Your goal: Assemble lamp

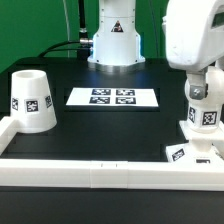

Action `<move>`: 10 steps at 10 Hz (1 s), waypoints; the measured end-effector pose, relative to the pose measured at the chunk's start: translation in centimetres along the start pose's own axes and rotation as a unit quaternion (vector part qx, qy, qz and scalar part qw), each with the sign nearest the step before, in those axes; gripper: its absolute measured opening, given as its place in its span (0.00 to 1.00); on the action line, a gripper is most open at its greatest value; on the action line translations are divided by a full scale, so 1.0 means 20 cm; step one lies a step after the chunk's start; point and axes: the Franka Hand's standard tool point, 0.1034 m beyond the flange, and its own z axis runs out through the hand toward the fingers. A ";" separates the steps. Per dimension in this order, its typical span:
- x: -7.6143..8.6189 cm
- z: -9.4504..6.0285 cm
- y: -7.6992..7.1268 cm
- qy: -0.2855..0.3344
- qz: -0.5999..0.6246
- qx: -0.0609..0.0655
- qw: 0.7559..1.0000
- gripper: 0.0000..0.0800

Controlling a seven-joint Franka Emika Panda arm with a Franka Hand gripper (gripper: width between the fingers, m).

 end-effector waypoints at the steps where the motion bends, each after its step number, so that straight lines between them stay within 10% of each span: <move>1: 0.00 0.00 0.00 0.000 -0.031 0.000 1.000 0.87; 10: 0.00 0.03 0.00 -0.031 -0.305 -0.009 0.952 0.87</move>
Offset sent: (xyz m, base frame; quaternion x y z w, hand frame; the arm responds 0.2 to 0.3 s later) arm 0.0000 0.0000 0.0000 0.0000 0.0000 -0.1938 0.9810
